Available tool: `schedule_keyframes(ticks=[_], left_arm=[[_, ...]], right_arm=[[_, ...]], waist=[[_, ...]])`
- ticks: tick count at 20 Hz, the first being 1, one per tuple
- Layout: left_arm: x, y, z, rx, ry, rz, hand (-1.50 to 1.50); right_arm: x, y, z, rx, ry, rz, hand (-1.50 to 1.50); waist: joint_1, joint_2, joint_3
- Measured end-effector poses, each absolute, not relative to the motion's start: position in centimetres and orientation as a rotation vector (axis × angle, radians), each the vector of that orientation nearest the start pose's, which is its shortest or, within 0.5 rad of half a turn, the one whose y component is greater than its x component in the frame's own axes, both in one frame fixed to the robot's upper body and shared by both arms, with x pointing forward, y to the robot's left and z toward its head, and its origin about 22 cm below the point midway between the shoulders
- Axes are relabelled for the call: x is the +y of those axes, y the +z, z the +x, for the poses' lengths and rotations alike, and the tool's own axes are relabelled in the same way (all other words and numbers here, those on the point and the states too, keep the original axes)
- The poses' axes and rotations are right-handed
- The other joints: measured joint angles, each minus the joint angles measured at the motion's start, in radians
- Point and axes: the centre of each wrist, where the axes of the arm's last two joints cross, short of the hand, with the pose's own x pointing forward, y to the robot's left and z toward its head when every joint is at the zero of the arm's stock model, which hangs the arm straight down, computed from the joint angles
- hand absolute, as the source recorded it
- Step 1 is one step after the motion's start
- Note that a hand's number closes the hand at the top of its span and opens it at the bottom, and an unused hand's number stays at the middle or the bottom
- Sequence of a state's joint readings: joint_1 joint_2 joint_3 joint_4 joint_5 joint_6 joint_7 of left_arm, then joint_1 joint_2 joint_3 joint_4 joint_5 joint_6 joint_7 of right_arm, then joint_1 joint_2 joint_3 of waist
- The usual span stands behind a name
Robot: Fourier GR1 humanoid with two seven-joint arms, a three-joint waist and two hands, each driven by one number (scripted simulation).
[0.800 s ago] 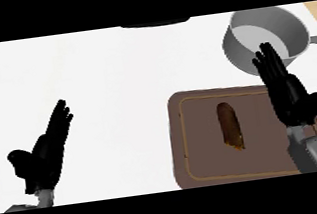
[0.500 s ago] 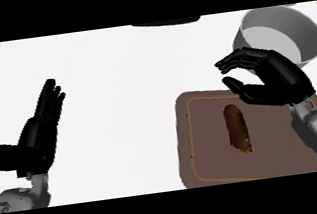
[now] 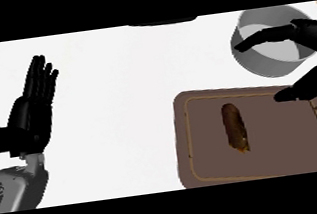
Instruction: Pick the sweet potato from the tray and place it in the pot
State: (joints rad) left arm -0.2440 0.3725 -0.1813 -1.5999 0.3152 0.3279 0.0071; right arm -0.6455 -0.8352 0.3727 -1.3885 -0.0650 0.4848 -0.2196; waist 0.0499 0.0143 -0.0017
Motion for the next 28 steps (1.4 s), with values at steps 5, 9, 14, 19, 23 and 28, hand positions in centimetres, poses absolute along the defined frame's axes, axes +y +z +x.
schedule_keyframes(ticks=[5, 9, 14, 19, 23, 28], left_arm=[[25.2, 8.1, 29.7, -1.766, 0.021, 0.086, 0.0], [26.0, 8.3, 30.1, -1.77, 0.029, 0.089, 0.0], [26.3, 8.3, 29.9, -1.763, 0.032, 0.099, 0.0], [26.5, 8.4, 30.6, -1.764, 0.048, 0.103, 0.0], [26.3, 8.3, 30.5, -1.763, 0.049, 0.106, 0.0], [26.6, 7.8, 30.2, -1.759, 0.051, 0.109, 0.0]], right_arm=[[-28.5, 21.3, 35.7, -1.577, 1.651, -0.047, -1.5], [-26.2, 22.4, 36.1, -1.424, 1.85, -0.104, -1.5], [-22.1, 22.1, 35.6, -1.271, 2.02, -0.15, -1.5], [-19.3, 20.8, 35.2, -1.152, 2.097, -0.188, -1.5], [-17.7, 18.2, 34.9, -1.06, 2.112, -0.23, -1.5], [-17.3, 16.5, 34.1, -0.969, 2.126, -0.233, -1.5]], waist=[[-0.016, -0.004, 0.001], [-0.019, -0.008, 0.0], [-0.031, -0.013, 0.001], [-0.042, -0.014, 0.001], [-0.044, -0.014, 0.001], [-0.048, -0.015, 0.001]])
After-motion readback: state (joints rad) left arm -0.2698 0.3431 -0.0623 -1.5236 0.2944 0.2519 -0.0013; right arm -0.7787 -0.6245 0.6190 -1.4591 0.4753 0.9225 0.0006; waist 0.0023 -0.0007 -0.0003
